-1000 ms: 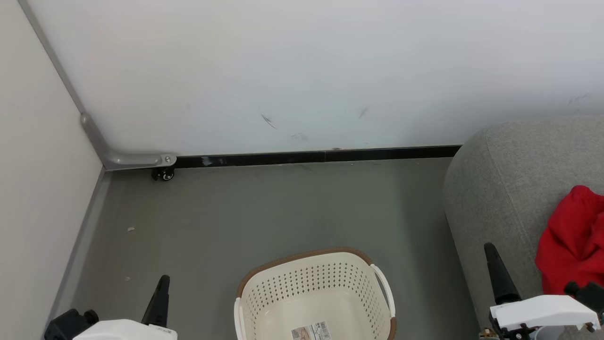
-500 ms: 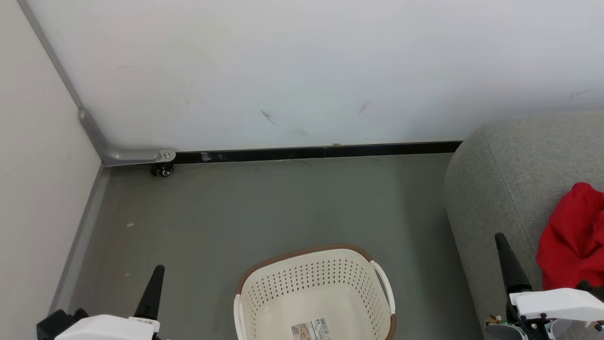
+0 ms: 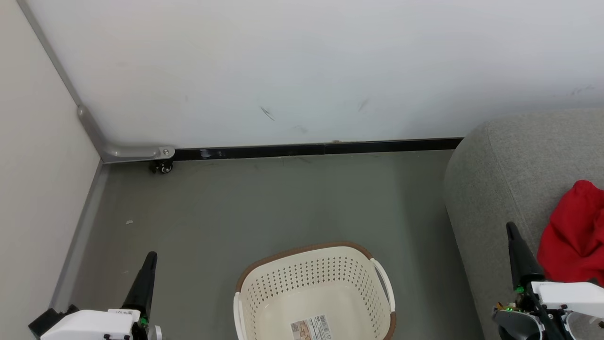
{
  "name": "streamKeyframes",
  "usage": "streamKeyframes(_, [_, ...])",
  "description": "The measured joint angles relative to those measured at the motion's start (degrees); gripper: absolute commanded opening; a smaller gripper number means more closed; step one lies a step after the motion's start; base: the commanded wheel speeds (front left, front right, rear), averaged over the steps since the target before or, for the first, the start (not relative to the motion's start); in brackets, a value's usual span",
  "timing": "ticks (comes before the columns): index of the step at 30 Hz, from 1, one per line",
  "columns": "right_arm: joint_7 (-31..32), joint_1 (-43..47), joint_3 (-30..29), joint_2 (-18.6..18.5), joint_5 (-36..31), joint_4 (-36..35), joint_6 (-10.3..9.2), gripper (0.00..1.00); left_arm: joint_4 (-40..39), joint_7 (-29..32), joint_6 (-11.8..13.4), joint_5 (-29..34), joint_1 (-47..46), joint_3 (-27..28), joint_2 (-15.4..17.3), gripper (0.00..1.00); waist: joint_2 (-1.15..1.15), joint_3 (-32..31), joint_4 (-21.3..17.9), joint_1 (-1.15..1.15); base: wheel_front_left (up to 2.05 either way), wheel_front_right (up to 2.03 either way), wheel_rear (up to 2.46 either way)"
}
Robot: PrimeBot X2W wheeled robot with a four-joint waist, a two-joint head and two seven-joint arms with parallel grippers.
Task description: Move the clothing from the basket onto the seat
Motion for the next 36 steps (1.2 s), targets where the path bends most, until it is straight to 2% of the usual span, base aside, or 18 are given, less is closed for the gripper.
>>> streamKeyframes(9, [1.05,-0.63,-0.97,0.01,7.21,-0.52,0.0,0.0,0.69,1.61,-2.63,-6.32,-1.12,2.18,-1.08,0.0,0.0,0.3,-0.02,0.0,0.0,0.0,0.0])
streamKeyframes(36, [1.1,-1.07,-1.1,0.01,7.46,-0.82,0.0,0.0,1.85,1.7,-3.16,-6.38,-1.78,2.42,-1.13,0.0,0.0,0.28,-0.01,-0.01,0.0,0.0,0.0])
